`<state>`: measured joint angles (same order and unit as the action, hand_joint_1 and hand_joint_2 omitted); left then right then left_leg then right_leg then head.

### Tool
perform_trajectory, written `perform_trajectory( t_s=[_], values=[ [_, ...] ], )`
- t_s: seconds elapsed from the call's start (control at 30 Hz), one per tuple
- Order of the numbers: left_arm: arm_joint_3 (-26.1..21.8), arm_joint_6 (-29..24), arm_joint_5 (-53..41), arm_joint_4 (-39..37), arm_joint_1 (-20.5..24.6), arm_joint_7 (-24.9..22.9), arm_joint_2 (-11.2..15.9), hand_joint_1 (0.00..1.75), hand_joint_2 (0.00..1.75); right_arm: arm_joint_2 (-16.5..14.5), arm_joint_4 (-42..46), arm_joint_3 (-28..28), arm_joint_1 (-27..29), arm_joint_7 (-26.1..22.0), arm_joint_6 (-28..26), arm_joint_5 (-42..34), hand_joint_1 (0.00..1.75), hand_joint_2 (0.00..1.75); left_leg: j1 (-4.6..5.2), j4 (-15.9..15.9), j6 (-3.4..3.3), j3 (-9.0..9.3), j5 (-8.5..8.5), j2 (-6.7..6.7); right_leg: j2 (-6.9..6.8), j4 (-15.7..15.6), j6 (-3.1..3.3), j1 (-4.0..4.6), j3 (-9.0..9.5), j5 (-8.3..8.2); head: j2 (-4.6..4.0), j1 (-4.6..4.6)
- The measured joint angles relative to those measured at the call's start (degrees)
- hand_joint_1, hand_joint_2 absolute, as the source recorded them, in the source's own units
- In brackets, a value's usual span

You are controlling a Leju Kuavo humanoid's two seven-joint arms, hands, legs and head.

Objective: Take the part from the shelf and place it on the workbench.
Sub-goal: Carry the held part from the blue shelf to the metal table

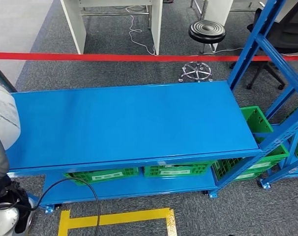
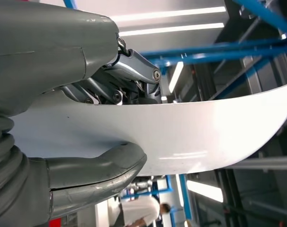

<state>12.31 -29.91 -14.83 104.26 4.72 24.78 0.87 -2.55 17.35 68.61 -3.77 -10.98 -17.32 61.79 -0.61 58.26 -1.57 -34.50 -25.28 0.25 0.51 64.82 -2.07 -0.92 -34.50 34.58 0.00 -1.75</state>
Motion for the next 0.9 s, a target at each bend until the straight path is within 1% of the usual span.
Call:
perform_trajectory(
  t_s=[0.03, 0.07, 0.1, 0.13, 0.17, 0.2, 0.23, 0.27, 0.3, 0.33, 0.37, 0.4, 0.43, 0.47, 0.5, 0.53, 0.57, 0.6, 0.63, 0.67, 0.7, 0.73, 0.77, 0.8, 0.83, 0.87, 0.9],
  values=[
    [0.0, -0.11, 0.0, 0.0, -0.03, 0.01, -0.1, 1.75, 1.75, 0.04, 0.03, 0.01, -0.02, 0.04, -0.01, -0.13, 0.0, 0.0, 0.09, 0.02, -0.19, -0.39, 0.28, 0.04, -0.03, 3.83, -0.1, 0.01, -1.37, 2.17, 0.0, -0.09],
    [-0.01, -0.25, -0.06, 0.0, -0.09, 0.03, -0.19, 1.75, 1.75, 0.05, 0.04, 0.02, -0.02, 0.13, 0.0, -0.21, 0.0, 0.0, 0.22, 0.04, -0.28, -0.83, 0.61, 0.08, -0.03, 7.12, -0.17, 0.01, -2.48, 3.64, 0.0, -0.12],
    [-0.01, -0.36, -0.2, 0.0, -0.13, 0.05, -0.26, 1.75, 1.75, 0.05, 0.05, 0.01, -0.01, 0.24, 0.01, -0.25, 0.0, 0.0, 0.35, 0.05, -0.33, -1.28, 0.97, 0.1, -0.04, 8.8, -0.17, 0.03, -2.78, 4.02, 0.0, -0.12],
    [-0.01, -0.46, -0.38, 0.0, -0.15, 0.08, -0.31, 1.75, 1.75, 0.05, 0.1, 0.01, 0.0, 0.36, 0.01, -0.25, 0.0, 0.0, 0.47, 0.07, -0.32, -1.72, 1.35, 0.11, -0.04, 8.25, -0.08, 0.06, -1.97, 3.19, 0.0, -0.12],
    [-0.01, -0.55, -0.56, 0.0, -0.16, 0.11, -0.36, 1.75, 1.75, 0.05, 0.15, 0.0, -0.02, 0.46, 0.01, -0.23, 0.0, 0.0, 0.57, 0.08, -0.28, -2.14, 1.74, 0.1, -0.04, 5.48, 0.11, 0.11, -0.03, 1.48, 0.0, -0.12],
    [-0.01, -0.66, -0.77, 0.0, -0.16, 0.13, -0.39, 1.75, 1.75, 0.05, 0.23, -0.01, -0.09, 0.54, 0.01, -0.19, 0.0, 0.0, 0.64, 0.12, -0.19, -2.49, 2.12, 0.09, -0.05, 1.33, 0.39, 0.19, 2.63, -0.21, 0.0, -0.11],
    [-0.01, -0.82, -1.03, 0.01, -0.15, 0.15, -0.43, 1.75, 1.75, 0.06, 0.31, 0.0, -0.22, 0.63, 0.01, -0.12, 0.0, 0.0, 0.74, 0.17, 0.0, -2.81, 2.49, 0.09, -0.06, -2.95, 0.64, 0.31, 5.38, -1.3, 0.0, -0.09],
    [-0.01, -1.05, -1.38, 0.01, -0.13, 0.17, -0.46, 1.75, 1.75, 0.07, 0.36, 0.0, -0.33, 0.77, 0.02, -0.03, 0.0, 0.0, 0.8, 0.18, 0.25, -3.0, 2.88, 0.1, -0.04, -6.04, 0.85, 0.44, 7.25, -1.88, 0.0, -0.04],
    [-0.01, -1.32, -1.85, 0.01, -0.12, 0.21, -0.49, 1.75, 1.75, 0.07, 0.4, 0.0, -0.41, 0.98, 0.02, 0.07, 0.0, 0.0, 0.81, 0.18, 0.56, -3.11, 3.25, 0.12, -0.02, -7.81, 1.01, 0.58, 8.12, -1.88, 0.01, -0.06],
    [0.0, -1.6, -2.39, 0.02, -0.13, 0.25, -0.51, 1.75, 1.75, 0.08, 0.42, 0.0, -0.42, 1.24, 0.03, 0.15, 0.0, 0.0, 0.79, 0.06, 0.92, -3.16, 3.66, 0.14, 0.02, -8.33, 1.14, 0.72, 8.17, -1.87, 0.01, -0.08],
    [0.01, -1.96, -3.01, 0.02, -0.17, 0.29, -0.51, 1.75, 1.75, 0.04, 0.41, -0.01, -0.33, 1.48, 0.03, 0.21, 0.0, 0.0, 0.77, -0.12, 1.28, -3.17, 4.13, 0.14, 0.04, -8.36, 1.37, 0.73, 7.66, -2.26, 0.01, -0.09],
    [0.01, -2.38, -3.69, 0.03, -0.25, 0.34, -0.51, 1.75, 1.75, -0.06, 0.42, -0.01, -0.26, 1.7, 0.03, 0.24, 0.0, 0.0, 0.72, -0.12, 1.64, -3.34, 4.11, 0.07, -0.07, -8.57, 1.7, 0.64, 7.22, -2.74, 0.0, -0.14],
    [0.01, -2.8, -4.29, 0.04, -0.35, 0.38, -0.49, 1.75, 1.75, -0.16, 0.44, -0.01, -0.2, 1.86, 0.02, 0.26, 0.0, 0.0, 0.69, 0.45, 1.98, -3.67, 3.04, -0.02, -0.21, -8.72, 2.1, 0.5, 6.84, -3.38, 0.0, -0.03],
    [0.0, -3.17, -4.77, 0.04, -0.43, 0.42, -0.46, 1.75, 1.75, -0.26, 0.46, -0.01, -0.16, 1.97, 0.0, 0.26, 0.0, 0.0, 0.62, 2.1, 2.31, -4.2, 0.87, -0.09, -0.38, -8.89, 2.43, 0.34, 6.39, -4.12, 0.0, 0.15],
    [-0.01, -3.45, -5.15, 0.04, -0.52, 0.45, -0.44, 1.75, 1.75, -0.33, 0.49, -0.01, -0.14, 2.06, -0.02, 0.26, 0.0, 0.0, 0.45, 4.93, 2.62, -4.86, -2.27, -0.15, -0.55, -8.92, 2.65, 0.26, 5.86, -4.77, 0.0, 0.3],
    [-0.01, -3.66, -5.43, 0.04, -0.62, 0.46, -0.43, 1.75, 1.75, -0.37, 0.5, -0.01, -0.1, 2.11, -0.03, 0.26, 0.0, 0.0, 0.33, 8.57, 2.91, -5.47, -5.43, -0.15, -0.61, -8.87, 2.75, 0.26, 5.28, -5.37, 0.0, 0.45],
    [-0.01, -3.86, -5.75, 0.04, -0.75, 0.49, -0.43, 1.75, 1.75, -0.4, 0.5, -0.01, -0.07, 2.16, -0.03, 0.26, 0.0, 0.0, 0.2, 12.19, 3.16, -5.86, -7.65, -0.14, -0.68, -8.76, 2.72, 0.27, 4.6, -5.92, 0.0, 0.53],
    [-0.01, -4.16, -6.15, 0.04, -0.91, 0.52, -0.42, 1.75, 1.75, -0.46, 0.5, -0.01, -0.05, 2.23, -0.03, 0.26, 0.0, 0.0, 0.11, 14.76, 3.34, -5.72, -8.57, -0.14, -0.71, -8.57, 2.66, 0.26, 3.82, -6.42, 0.0, 0.53],
    [-0.01, -4.52, -6.58, 0.05, -1.08, 0.57, -0.4, 1.75, 1.75, -0.53, 0.5, -0.01, -0.02, 2.29, -0.03, 0.25, 0.0, 0.0, 0.04, 15.53, 3.43, -4.83, -8.19, -0.14, -0.73, -8.31, 2.56, 0.24, 3.03, -6.84, 0.0, 0.54],
    [-0.01, -4.9, -6.98, 0.07, -1.23, 0.61, -0.39, 1.75, 1.75, -0.58, 0.5, -0.01, 0.01, 2.32, -0.03, 0.22, 0.0, 0.0, -0.04, 14.13, 3.45, -3.03, -6.96, -0.14, -0.74, -8.0, 2.44, 0.22, 2.27, -7.18, 0.0, 0.55],
    [-0.01, -5.25, -7.33, 0.13, -1.34, 0.65, -0.39, 1.75, 1.75, -0.63, 0.5, -0.01, 0.03, 2.3, -0.03, 0.17, 0.0, 0.0, -0.1, 10.88, 3.4, -0.4, -5.54, -0.14, -0.74, -7.65, 2.27, 0.2, 1.62, -7.45, 0.0, 0.55],
    [-0.01, -5.52, -7.6, 0.21, -1.42, 0.68, -0.39, 1.75, 1.75, -0.66, 0.53, -0.01, 0.04, 2.2, -0.02, 0.13, 0.0, 0.0, -0.1, 6.75, 3.25, 2.51, -4.87, -0.17, -0.71, -7.29, 2.05, 0.26, 1.06, -7.68, 0.0, 0.54],
    [-0.01, -5.72, -7.79, 0.32, -1.5, 0.72, -0.39, 1.75, 1.75, -0.66, 0.57, -0.01, 0.03, 2.08, 0.0, 0.07, 0.0, 0.0, -0.04, 3.01, 3.01, 4.9, -4.74, -0.21, -0.68, -7.01, 1.78, 0.32, 0.66, -7.92, 0.0, 0.51],
    [-0.01, -5.89, -7.93, 0.43, -1.59, 0.74, -0.39, 1.75, 1.75, -0.66, 0.63, -0.01, 0.03, 1.93, 0.06, 0.01, 0.0, 0.0, 0.07, 0.5, 2.73, 6.37, -4.99, -0.25, -0.66, -6.83, 1.46, 0.37, 0.39, -8.21, 0.0, 0.5],
    [-0.01, -6.04, -8.03, 0.52, -1.7, 0.76, -0.39, 1.75, 1.75, -0.66, 0.68, -0.01, 0.03, 1.8, 0.16, -0.04, 0.0, 0.0, 0.23, -0.66, 2.4, 6.89, -5.38, -0.28, -0.65, -6.78, 1.11, 0.4, 0.19, -8.56, 0.0, 0.48],
    [-0.01, -6.15, -8.11, 0.59, -1.84, 0.77, -0.38, 1.75, 1.75, -0.67, 0.71, -0.01, 0.05, 1.72, 0.27, -0.08, 0.0, 0.0, 0.34, -0.91, 1.98, 6.68, -5.22, -0.29, -0.65, -6.86, 0.7, 0.36, 0.07, -8.98, 0.0, 0.46],
    [-0.01, -6.25, -8.18, 0.63, -1.94, 0.77, -0.36, 1.75, 1.75, -0.66, 0.72, -0.01, 0.08, 1.66, 0.38, -0.11, 0.0, 0.0, 0.31, -1.02, 1.43, 6.31, -4.79, -0.18, -0.65, -6.83, 0.34, 0.27, -0.12, -9.15, 0.0, 0.5]
  ],
)
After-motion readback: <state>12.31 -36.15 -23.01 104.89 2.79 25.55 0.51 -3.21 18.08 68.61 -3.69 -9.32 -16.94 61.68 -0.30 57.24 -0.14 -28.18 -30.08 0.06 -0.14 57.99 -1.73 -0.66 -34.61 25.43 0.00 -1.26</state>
